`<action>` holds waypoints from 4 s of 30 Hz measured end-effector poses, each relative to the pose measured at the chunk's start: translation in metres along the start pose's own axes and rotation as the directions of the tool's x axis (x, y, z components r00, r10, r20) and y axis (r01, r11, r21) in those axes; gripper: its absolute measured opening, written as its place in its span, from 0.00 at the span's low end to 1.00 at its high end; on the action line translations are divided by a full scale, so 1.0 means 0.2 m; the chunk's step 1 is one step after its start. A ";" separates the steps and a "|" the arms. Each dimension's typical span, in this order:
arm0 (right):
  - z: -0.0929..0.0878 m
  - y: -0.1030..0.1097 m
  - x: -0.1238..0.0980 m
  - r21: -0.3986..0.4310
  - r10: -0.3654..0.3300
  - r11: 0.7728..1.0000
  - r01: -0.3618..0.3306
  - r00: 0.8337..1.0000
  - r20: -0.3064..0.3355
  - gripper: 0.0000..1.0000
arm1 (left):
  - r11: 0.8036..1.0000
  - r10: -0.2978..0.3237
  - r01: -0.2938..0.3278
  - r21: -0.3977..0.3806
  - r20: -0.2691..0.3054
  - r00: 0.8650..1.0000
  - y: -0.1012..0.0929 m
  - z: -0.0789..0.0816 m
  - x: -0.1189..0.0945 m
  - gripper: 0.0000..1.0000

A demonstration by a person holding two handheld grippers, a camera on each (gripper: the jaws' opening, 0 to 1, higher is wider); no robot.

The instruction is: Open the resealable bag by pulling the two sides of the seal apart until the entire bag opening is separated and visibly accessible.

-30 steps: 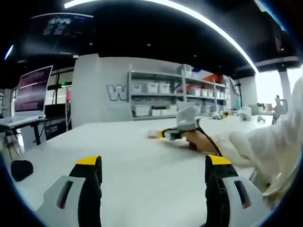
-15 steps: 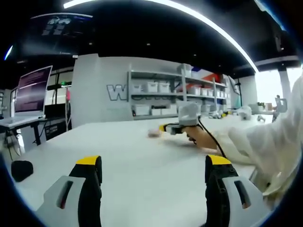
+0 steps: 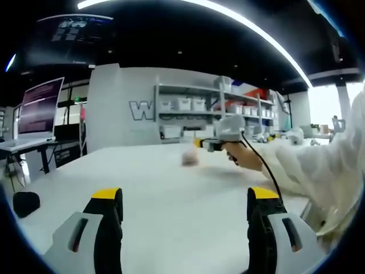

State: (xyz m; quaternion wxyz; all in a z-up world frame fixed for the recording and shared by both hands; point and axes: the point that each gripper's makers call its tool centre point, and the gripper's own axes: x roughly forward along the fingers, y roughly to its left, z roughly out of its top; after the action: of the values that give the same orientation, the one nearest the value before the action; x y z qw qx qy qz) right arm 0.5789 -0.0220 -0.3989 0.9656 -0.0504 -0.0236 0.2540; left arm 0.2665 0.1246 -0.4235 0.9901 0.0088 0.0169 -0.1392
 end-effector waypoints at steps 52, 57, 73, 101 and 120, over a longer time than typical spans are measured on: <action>0.27 -0.14 -0.13 -0.076 -0.003 0.997 0.011 0.995 0.102 0.00 | 0.999 -0.035 0.035 0.034 -0.006 0.999 -0.10 0.04 0.02 0.89; 0.26 -0.16 -0.14 -0.069 -0.009 0.997 0.016 0.995 0.103 0.00 | 0.999 -0.037 0.037 0.036 -0.010 0.999 -0.10 0.04 0.02 0.89; 0.20 -0.18 -0.17 -0.056 -0.011 0.998 0.016 0.996 0.084 0.00 | 0.998 -0.050 0.050 0.030 -0.024 0.998 -0.12 0.01 0.03 0.89; 0.29 -0.20 -0.24 -0.046 0.011 0.999 -0.005 0.991 0.134 0.00 | 0.997 -0.069 0.069 0.032 -0.025 0.997 -0.16 0.01 0.07 0.89; 0.30 -0.22 -0.37 -0.034 0.043 0.999 -0.038 0.987 0.155 0.00 | 0.996 -0.079 0.080 0.027 -0.030 0.996 -0.18 -0.01 0.09 0.89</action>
State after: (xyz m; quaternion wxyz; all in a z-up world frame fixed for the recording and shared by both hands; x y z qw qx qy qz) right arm 0.5318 -0.0915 -0.3352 0.9546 -0.0459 -0.1019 0.2762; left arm 0.2735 0.0847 -0.4265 0.9832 0.0240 0.0295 -0.1787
